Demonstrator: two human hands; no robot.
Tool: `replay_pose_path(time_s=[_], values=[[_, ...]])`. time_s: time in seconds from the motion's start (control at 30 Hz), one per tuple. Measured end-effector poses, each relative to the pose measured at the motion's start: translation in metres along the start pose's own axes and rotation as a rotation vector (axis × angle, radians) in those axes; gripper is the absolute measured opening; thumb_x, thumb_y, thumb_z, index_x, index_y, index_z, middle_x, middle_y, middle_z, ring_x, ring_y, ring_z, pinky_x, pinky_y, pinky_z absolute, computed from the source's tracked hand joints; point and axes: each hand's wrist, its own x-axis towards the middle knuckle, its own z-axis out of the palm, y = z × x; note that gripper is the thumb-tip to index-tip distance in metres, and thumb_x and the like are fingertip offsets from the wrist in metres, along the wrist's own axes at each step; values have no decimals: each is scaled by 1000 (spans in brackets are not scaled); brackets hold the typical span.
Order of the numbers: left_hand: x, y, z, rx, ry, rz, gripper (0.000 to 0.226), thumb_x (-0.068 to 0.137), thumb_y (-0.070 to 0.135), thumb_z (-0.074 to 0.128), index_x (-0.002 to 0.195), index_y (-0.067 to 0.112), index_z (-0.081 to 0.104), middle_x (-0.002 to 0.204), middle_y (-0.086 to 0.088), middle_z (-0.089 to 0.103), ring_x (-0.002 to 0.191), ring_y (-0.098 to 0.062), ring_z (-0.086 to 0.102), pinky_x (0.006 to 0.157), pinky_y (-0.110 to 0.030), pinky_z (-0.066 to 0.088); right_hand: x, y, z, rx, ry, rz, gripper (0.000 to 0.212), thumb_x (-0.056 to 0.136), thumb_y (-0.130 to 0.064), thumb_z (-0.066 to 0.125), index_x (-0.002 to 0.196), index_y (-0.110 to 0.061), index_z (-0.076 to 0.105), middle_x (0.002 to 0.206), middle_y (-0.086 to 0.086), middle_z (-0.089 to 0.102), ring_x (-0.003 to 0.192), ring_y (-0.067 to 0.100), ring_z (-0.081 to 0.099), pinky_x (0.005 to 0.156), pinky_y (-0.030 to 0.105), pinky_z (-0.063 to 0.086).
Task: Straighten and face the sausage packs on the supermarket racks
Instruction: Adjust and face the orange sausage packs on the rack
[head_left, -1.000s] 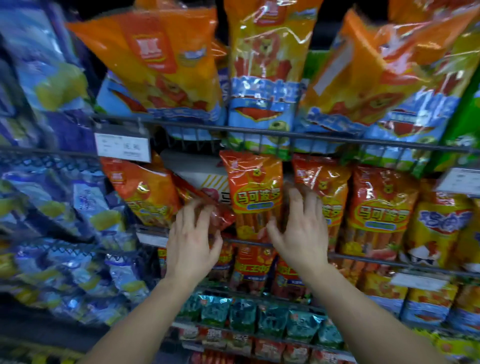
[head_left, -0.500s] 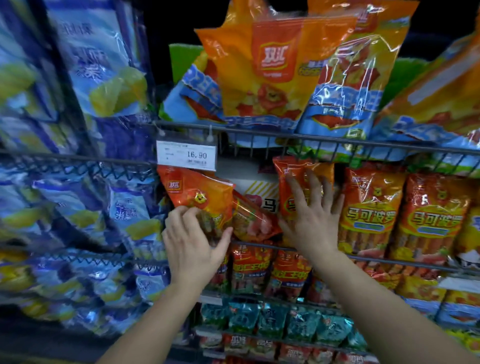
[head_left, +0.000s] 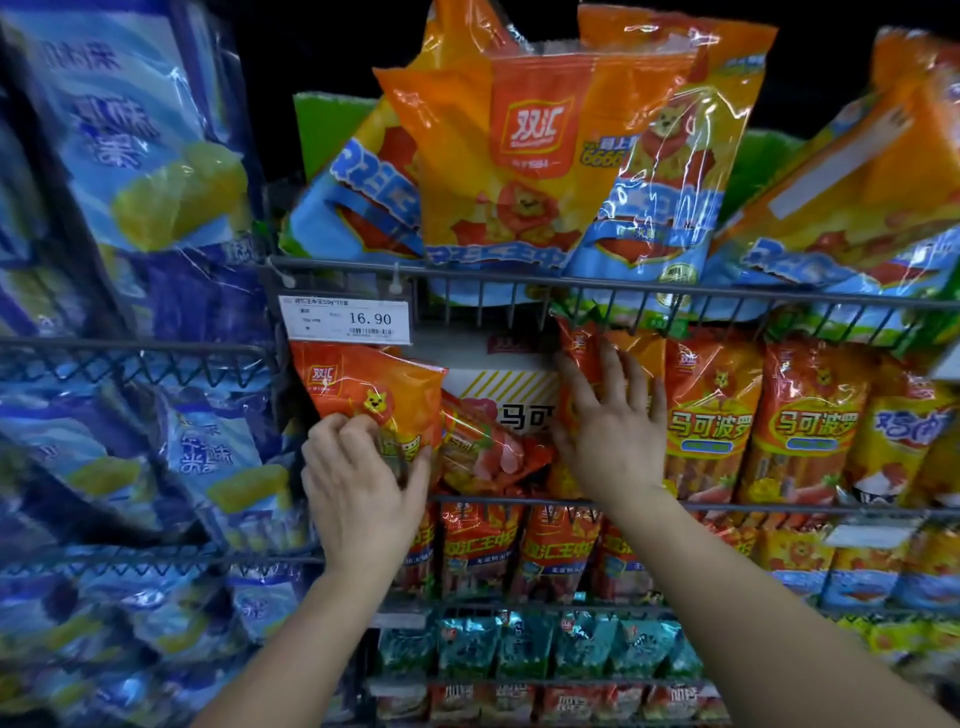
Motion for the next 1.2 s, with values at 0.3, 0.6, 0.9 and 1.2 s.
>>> replay_pose_path(time_s=[0.3, 0.6, 0.9, 1.2], values=[[4, -8, -3, -1, 3, 40, 58, 75, 42, 78, 107, 9, 42, 109, -15, 42, 101, -34, 43, 73, -48, 44, -3, -4, -7, 23, -4, 100, 74, 85, -50, 63, 150, -41, 31, 160, 14, 21, 144, 39, 20, 112, 64, 26], [5, -11, -5, -12, 9, 67, 59, 75, 43, 77, 108, 10, 41, 110, -16, 43, 99, -33, 43, 72, -47, 45, -11, -37, -14, 104, 219, -68, 59, 82, -43, 64, 138, -25, 53, 132, 22, 46, 111, 38, 40, 84, 50, 39], [7, -11, -8, -9, -25, 16, 64, 72, 47, 77, 110, 10, 42, 113, -15, 44, 102, -37, 45, 77, -50, 46, 15, -105, -18, 436, -385, -226, 73, 88, -31, 62, 152, -28, 27, 143, 3, 44, 132, 29, 42, 94, 44, 47], [8, -7, -5, -206, -91, -24, 65, 77, 32, 78, 121, 3, 40, 121, -19, 37, 115, -38, 43, 83, -40, 48, 12, -98, -15, 493, -370, -142, 71, 96, -24, 53, 156, -32, 15, 153, 12, 35, 133, 34, 45, 91, 44, 50]])
